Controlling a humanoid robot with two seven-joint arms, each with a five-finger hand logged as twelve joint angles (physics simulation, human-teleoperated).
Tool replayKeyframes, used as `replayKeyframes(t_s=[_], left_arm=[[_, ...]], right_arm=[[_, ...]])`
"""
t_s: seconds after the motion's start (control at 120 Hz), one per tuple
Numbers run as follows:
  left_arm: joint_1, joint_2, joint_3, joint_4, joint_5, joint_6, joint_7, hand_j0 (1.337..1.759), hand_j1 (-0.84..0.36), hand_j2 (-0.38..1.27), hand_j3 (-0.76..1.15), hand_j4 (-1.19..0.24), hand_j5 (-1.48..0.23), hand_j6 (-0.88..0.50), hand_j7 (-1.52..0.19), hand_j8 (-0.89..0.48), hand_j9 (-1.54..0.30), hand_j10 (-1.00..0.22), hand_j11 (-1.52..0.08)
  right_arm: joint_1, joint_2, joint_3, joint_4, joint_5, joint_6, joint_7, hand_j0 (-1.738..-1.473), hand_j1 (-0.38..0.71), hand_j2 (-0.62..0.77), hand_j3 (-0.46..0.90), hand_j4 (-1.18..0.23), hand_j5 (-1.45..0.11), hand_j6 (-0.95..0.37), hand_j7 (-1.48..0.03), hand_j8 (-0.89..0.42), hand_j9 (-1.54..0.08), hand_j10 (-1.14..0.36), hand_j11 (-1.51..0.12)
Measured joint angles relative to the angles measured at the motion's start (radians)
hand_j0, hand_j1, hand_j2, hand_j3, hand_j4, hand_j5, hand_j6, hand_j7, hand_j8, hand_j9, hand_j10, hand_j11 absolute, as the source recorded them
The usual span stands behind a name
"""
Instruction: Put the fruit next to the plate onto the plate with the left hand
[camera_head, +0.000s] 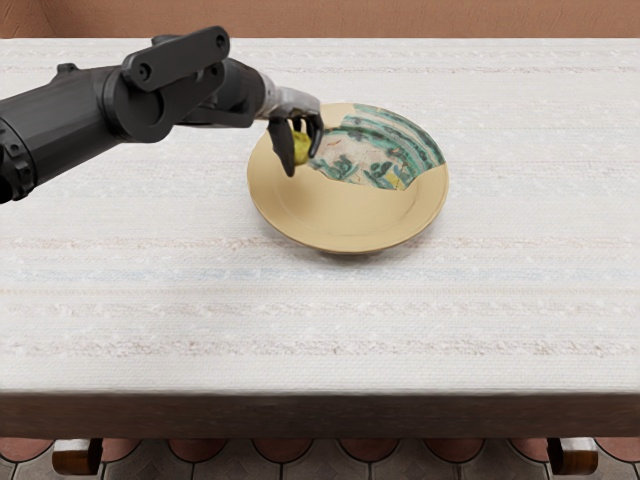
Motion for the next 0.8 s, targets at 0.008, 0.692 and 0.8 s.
replayKeyframes(t_s=[0.008, 0.692, 0.8], left_arm=[[0.000, 0.000, 0.000, 0.002, 0.000, 0.000, 0.000, 1.646, -0.36, 0.24, 0.00, -0.84, -1.21, -0.31, -1.18, -0.32, -1.19, -0.83, -1.19], [0.049, 0.000, -0.033, 0.005, 0.018, 0.042, 0.000, 1.648, -0.38, 0.32, 0.00, -0.79, -1.11, -0.33, -1.09, -0.34, -1.10, -0.81, -1.10], [0.053, 0.000, -0.039, 0.001, 0.013, 0.044, 0.000, 1.651, -0.35, 0.26, 0.00, -0.71, -0.97, -0.41, -0.96, -0.41, -0.97, -0.82, -0.97]], right_arm=[[0.000, 0.000, 0.000, 0.000, 0.000, 0.000, 0.000, -1.658, -0.31, -0.01, 0.00, -0.03, -0.04, -0.03, -0.04, -0.03, -0.04, -0.03, -0.04], [0.000, 0.000, 0.000, 0.000, 0.000, 0.000, 0.000, -1.658, -0.31, -0.01, 0.00, -0.03, -0.04, -0.03, -0.04, -0.03, -0.04, -0.03, -0.04], [0.000, 0.000, 0.000, 0.000, 0.000, 0.000, 0.000, -1.658, -0.31, -0.01, 0.00, -0.03, -0.04, -0.03, -0.04, -0.03, -0.04, -0.03, -0.04]])
